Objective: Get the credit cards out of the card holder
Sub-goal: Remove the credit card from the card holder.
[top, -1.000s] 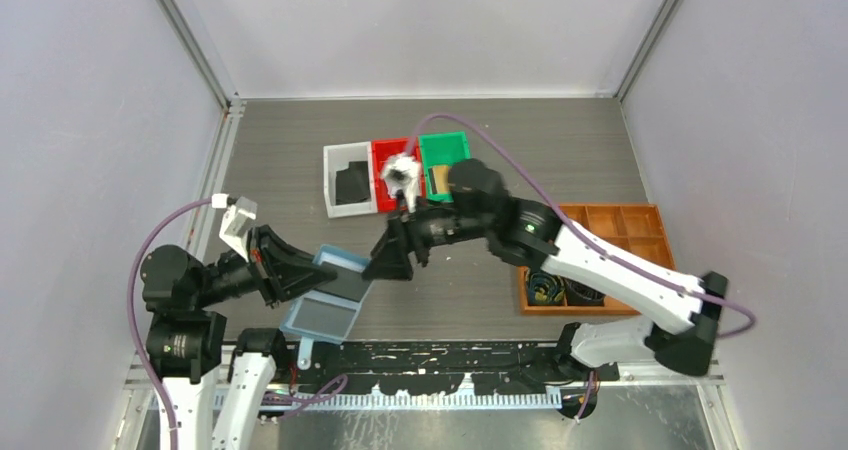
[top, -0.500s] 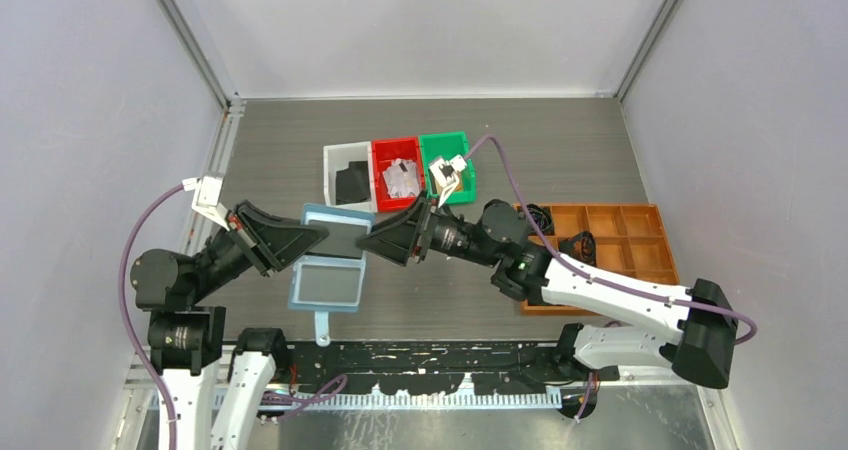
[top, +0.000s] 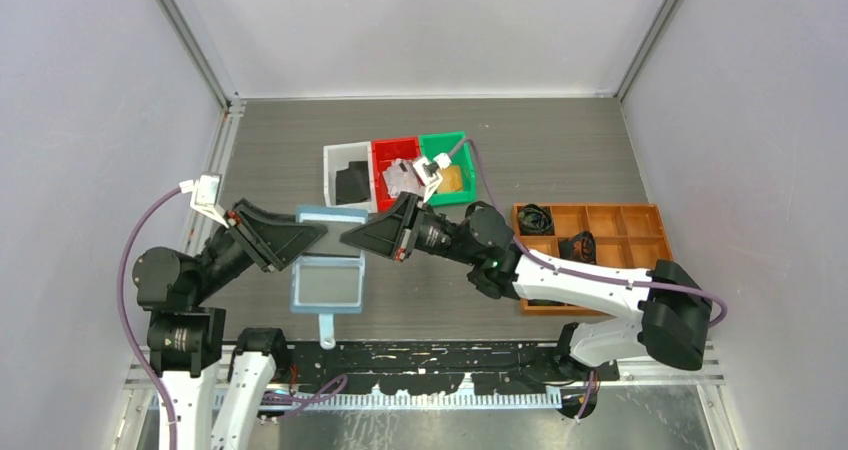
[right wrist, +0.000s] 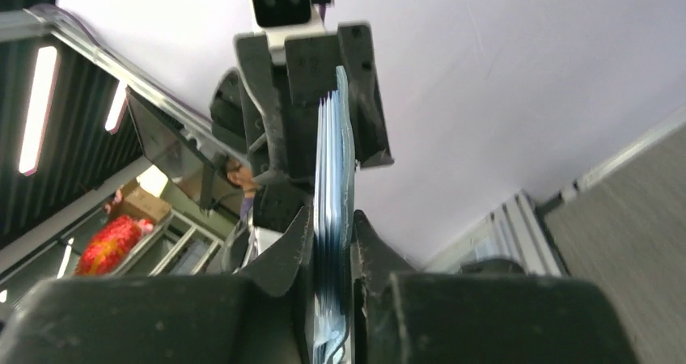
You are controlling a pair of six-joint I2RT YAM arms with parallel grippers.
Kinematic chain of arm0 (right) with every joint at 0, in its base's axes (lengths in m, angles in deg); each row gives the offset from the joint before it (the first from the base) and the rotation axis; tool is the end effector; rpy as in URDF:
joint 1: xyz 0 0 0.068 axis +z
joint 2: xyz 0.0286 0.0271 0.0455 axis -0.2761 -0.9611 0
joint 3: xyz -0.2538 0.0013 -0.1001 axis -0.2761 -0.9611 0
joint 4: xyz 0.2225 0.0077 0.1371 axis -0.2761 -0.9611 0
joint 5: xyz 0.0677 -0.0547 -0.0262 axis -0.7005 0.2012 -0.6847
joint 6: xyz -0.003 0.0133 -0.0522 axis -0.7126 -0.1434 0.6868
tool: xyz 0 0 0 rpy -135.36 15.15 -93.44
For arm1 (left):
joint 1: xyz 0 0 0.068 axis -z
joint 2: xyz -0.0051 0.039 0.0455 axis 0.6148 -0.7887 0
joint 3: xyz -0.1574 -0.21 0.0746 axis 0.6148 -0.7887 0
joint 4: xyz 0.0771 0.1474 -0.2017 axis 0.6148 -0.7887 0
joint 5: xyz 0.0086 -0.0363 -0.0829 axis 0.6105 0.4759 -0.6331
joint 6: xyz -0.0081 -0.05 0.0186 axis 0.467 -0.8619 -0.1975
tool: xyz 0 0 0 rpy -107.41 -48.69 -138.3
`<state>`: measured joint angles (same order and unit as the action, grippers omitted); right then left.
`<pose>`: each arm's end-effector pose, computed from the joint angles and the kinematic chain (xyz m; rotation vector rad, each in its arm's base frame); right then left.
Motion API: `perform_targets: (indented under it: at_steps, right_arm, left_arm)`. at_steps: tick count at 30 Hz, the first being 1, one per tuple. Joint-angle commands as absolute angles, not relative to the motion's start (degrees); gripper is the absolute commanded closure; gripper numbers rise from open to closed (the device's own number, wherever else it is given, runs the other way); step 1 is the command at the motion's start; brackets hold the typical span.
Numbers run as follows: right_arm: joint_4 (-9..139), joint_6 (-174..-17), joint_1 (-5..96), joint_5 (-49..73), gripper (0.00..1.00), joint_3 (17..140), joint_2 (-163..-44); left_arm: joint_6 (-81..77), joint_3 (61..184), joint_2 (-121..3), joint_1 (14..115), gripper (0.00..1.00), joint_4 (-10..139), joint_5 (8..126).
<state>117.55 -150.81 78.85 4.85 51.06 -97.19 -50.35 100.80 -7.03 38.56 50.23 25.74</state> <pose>0.1268 0.2670 0.3559 -0.2891 1.4037 2.0273 0.0627 -0.0278 0.4075 0.0300 1.5684 -1.4182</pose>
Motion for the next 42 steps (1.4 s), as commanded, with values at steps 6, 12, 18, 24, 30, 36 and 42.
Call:
perform_targets:
  at_steps: [6, 12, 18, 24, 30, 36, 42]
  right_arm:
    - [63.08, -128.61, 77.59, -18.08, 0.99, 76.11, -93.55]
    - [31.74, -110.22, 77.63, -24.13, 0.99, 95.73, -103.51]
    - [15.24, -101.55, 77.6, -24.82, 0.99, 110.02, -112.4]
    - [8.56, -98.19, 77.69, -25.59, 0.99, 119.7, -117.74]
    - [4.2, -96.22, 78.43, -25.86, 0.99, 124.57, -120.25]
    - [3.49, -95.92, 78.58, -25.73, 0.99, 127.54, -122.05]
    - [1.8, -95.65, 78.6, -25.85, 0.88, 132.39, -126.11]
  left_arm:
    - [-32.18, 110.0, -16.05, 38.46, 0.02, 34.23, 7.97]
    - [-29.41, 109.07, -17.79, 38.46, 0.09, 34.03, -5.44]
    - [-29.54, 108.2, -17.27, 38.46, 0.17, 33.39, -11.15]
    - [-27.31, 104.96, -15.51, 38.46, 0.36, 33.56, -13.2]
    - [-23.86, 102.1, -14.03, 38.46, 0.47, 33.19, -9.7]
    - [-16.91, 102.52, -14.74, 38.46, 0.53, 26.41, -7.35]
    - [-11.18, 104.59, -18.0, 38.54, 0.85, 18.21, -9.2]
